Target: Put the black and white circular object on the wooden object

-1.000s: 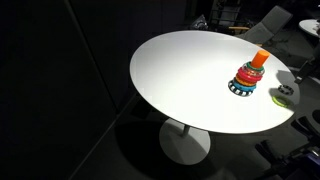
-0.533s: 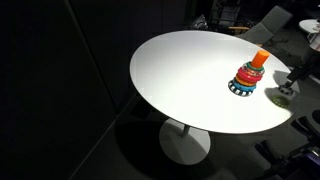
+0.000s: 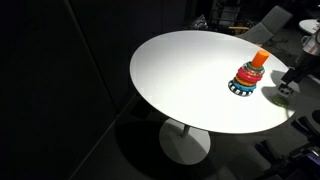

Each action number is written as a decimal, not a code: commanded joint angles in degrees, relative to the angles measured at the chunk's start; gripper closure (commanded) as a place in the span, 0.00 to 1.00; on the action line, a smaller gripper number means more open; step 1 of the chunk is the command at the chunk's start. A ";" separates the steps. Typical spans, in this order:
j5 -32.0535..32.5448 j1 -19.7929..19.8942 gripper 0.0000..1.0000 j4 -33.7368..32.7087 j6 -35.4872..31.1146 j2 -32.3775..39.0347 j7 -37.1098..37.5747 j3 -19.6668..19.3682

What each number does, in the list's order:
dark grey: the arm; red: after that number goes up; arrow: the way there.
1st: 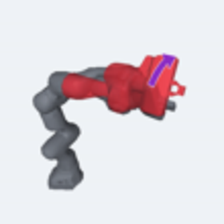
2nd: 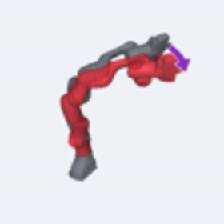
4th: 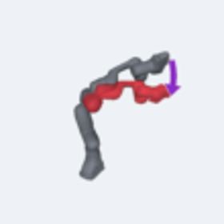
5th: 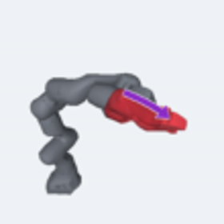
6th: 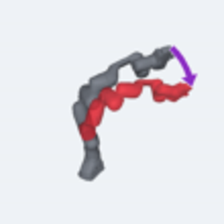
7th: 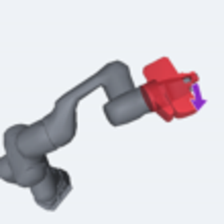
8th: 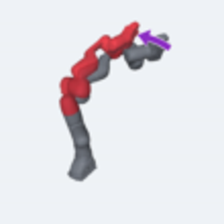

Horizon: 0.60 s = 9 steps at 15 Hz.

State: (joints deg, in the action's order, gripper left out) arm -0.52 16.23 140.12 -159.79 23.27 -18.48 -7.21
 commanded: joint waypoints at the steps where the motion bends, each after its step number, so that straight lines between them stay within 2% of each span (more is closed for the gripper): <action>1: -0.68 1.45 0.00 -1.37 -0.19 1.36 0.14 1.33; 9: -0.54 1.53 0.00 -1.88 -0.13 3.02 0.45 1.95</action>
State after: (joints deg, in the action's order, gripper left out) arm -0.56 16.68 139.24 -159.79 25.45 -18.47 -6.30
